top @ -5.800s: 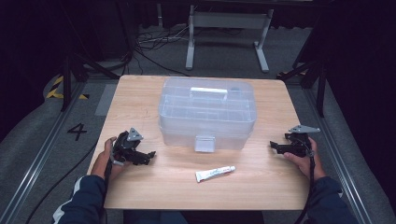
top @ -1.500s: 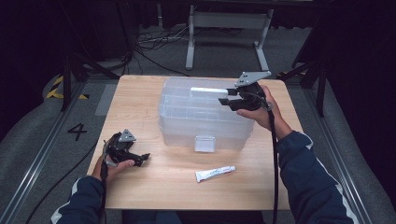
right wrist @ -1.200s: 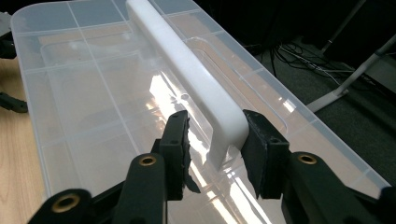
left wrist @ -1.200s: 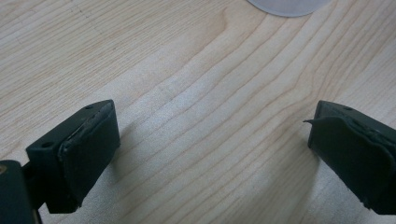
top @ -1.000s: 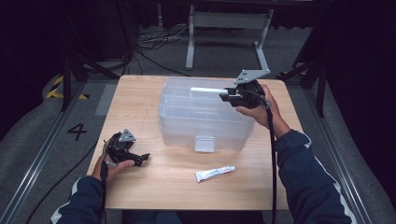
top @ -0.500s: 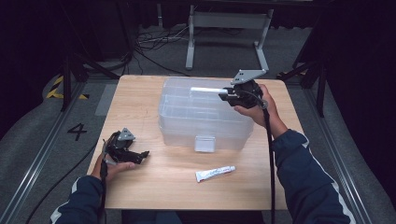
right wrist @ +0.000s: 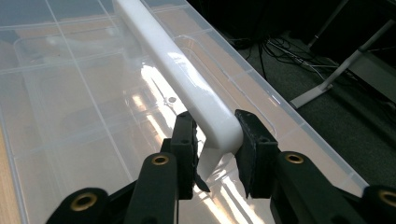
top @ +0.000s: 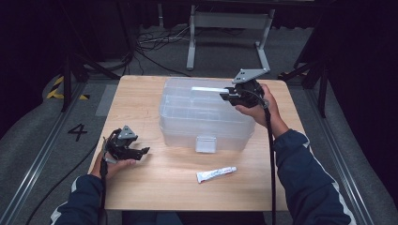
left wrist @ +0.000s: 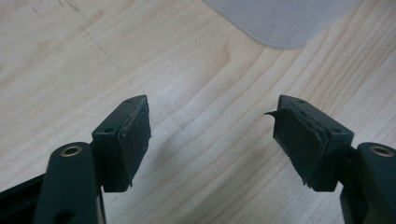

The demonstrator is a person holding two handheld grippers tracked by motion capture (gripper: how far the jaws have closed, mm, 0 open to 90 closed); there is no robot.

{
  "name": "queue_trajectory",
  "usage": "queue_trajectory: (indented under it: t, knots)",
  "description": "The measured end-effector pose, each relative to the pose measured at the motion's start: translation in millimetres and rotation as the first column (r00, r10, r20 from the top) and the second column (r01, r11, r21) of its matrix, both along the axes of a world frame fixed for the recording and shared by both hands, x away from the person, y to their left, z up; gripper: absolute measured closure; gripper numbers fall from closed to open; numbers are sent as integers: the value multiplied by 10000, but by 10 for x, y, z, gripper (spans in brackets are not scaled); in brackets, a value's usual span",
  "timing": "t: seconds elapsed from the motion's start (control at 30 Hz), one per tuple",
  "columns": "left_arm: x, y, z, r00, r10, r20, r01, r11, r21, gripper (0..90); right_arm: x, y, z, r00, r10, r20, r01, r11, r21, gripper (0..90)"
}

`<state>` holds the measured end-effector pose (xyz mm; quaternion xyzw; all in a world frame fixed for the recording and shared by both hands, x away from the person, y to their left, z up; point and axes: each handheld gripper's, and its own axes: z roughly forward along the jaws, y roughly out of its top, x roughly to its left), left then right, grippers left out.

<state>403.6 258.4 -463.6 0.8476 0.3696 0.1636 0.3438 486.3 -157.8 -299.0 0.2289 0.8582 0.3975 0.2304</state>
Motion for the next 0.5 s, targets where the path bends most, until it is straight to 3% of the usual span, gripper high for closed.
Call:
queue_trajectory:
  t: [0.13,0.23,0.5]
  knots:
    - [8,-2,20,9999,-4,119,-3,9986,535,296,10,-3,4,10000,9,-54,-9,10000,5,706]
    - [12,36,27,10000,47,27,-47,9998,180,301,14,-1,9,10000,-12,-67,12,10000,-18,706]
    - [29,34,122,9999,-72,154,70,9999,156,315,53,2,50,9999,51,-119,-52,9999,-136,707]
